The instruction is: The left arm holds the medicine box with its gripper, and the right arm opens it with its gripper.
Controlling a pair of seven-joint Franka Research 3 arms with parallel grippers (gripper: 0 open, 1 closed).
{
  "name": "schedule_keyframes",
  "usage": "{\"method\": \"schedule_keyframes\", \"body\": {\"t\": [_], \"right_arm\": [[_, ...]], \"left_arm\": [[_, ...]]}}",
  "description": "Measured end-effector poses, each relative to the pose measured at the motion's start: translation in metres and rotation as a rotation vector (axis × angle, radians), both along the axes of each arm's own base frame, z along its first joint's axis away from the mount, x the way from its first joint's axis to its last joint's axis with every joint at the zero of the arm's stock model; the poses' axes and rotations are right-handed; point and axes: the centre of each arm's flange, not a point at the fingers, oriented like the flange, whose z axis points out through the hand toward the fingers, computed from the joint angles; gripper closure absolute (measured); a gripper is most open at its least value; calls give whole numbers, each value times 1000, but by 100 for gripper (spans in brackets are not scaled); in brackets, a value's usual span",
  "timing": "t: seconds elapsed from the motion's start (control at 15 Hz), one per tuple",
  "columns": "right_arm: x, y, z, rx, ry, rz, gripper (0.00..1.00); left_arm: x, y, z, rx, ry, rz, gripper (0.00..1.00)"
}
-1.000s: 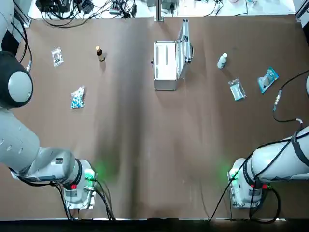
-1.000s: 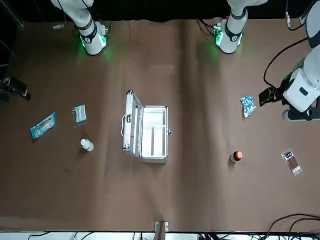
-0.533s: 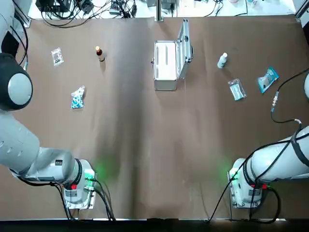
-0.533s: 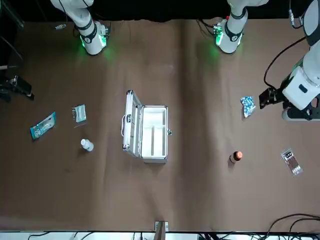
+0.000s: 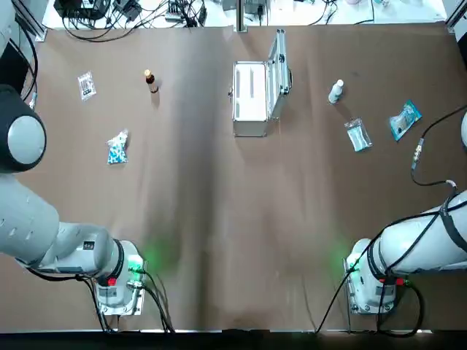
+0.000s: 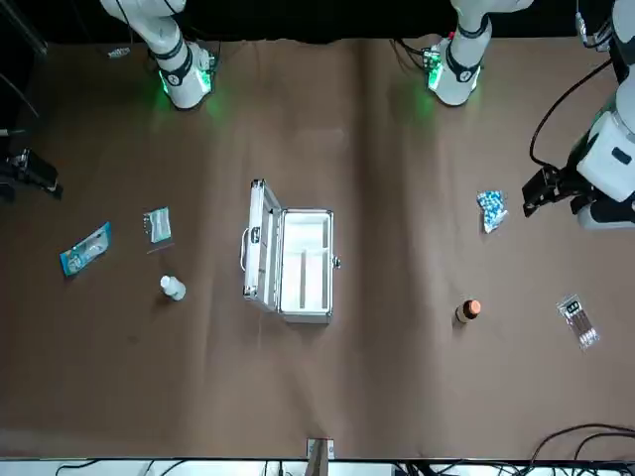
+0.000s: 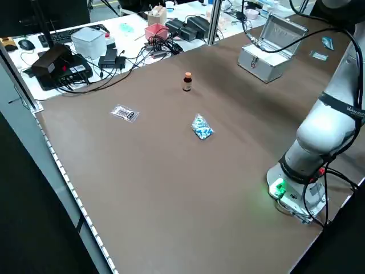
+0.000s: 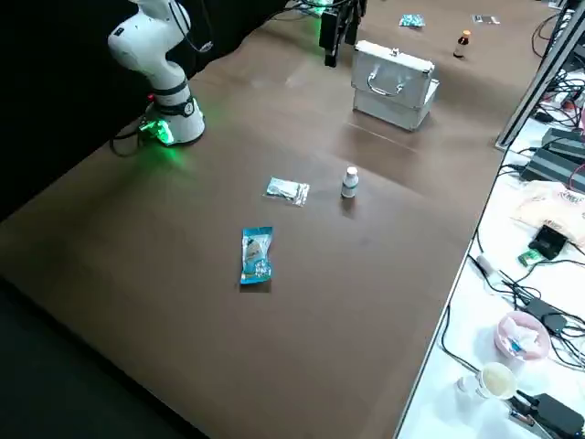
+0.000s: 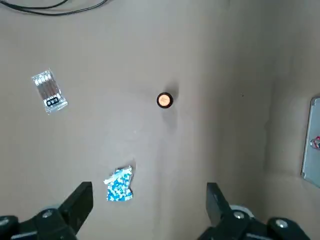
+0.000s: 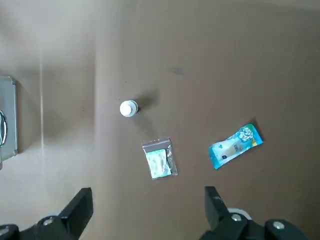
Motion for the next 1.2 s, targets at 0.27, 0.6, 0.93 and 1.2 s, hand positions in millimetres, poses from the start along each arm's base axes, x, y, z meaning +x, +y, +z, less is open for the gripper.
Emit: {"method": "schedule_keyframes", "body": {"t": [0.27,0.6,0.93,1.2], "right_arm": [[0,0,-2,0,3,1,1],[0,1,-2,0,4,3,1],[0,1,-4,1,8,1,1],[0,-5,-5,40,8,-16,1]], "left_arm": [[-9,1,15,-15,-20,7,0],[-8,28,18,-7,-21,-34,0],[-8,57,22,-2,-24,-24,0],[-8,64,20,-3,-21,-8,0]]}}
